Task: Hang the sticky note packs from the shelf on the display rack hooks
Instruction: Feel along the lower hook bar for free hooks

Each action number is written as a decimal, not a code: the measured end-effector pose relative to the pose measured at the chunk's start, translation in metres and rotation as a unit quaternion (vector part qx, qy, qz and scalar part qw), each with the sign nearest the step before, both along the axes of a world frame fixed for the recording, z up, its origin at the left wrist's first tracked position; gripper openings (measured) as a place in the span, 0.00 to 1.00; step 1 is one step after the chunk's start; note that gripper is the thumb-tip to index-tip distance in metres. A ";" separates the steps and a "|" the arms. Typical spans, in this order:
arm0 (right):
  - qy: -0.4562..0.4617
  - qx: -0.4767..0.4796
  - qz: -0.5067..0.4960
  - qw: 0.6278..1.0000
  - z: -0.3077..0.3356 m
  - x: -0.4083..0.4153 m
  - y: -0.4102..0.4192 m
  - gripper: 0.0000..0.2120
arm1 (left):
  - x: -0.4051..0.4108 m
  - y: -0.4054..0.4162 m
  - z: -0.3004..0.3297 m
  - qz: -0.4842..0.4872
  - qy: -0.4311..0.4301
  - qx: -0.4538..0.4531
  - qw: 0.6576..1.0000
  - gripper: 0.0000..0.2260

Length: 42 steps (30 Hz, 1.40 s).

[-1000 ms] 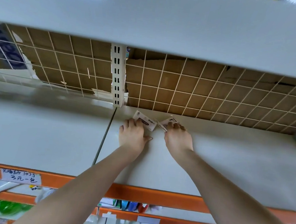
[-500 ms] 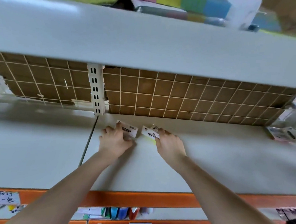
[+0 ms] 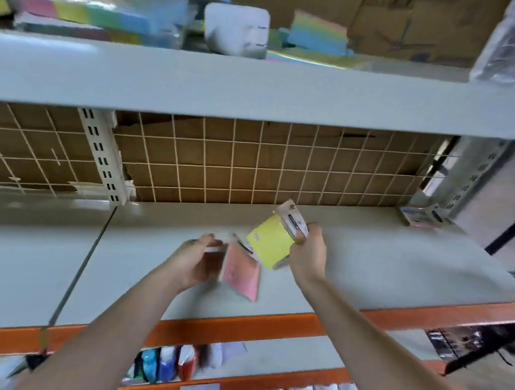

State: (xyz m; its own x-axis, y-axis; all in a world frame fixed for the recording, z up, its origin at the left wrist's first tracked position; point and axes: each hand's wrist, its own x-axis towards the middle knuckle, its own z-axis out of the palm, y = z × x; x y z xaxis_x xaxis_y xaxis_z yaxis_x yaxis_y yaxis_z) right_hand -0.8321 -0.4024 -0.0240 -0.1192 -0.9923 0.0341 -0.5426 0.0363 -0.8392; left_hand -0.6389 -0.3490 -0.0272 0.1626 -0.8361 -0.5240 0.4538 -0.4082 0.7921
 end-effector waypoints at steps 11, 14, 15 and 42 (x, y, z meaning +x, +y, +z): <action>-0.148 0.091 -0.058 0.983 -0.009 -0.092 0.012 0.09 | -0.126 -0.008 -0.009 -0.026 -0.344 -0.046 0.938 0.11; -0.164 0.067 -0.062 0.982 -0.005 -0.112 0.014 0.08 | -0.143 -0.012 -0.007 -0.006 -0.352 -0.078 0.933 0.09; -0.167 0.059 -0.064 0.982 -0.003 -0.118 0.015 0.07 | -0.148 -0.013 -0.006 -0.004 -0.356 -0.093 0.930 0.08; -0.172 -0.127 -0.141 0.967 0.041 -0.320 0.039 0.08 | -0.338 0.002 0.054 0.003 -0.216 -0.230 0.949 0.11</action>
State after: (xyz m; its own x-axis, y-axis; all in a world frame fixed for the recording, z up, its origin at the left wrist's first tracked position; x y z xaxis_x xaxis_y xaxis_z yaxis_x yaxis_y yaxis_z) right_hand -1.1517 -0.3638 0.0169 -0.4322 -0.8832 0.1820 -0.2279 -0.0883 -0.9697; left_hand -0.9769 -0.3474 0.0265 0.2850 -0.9584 0.0136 0.0469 0.0281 0.9985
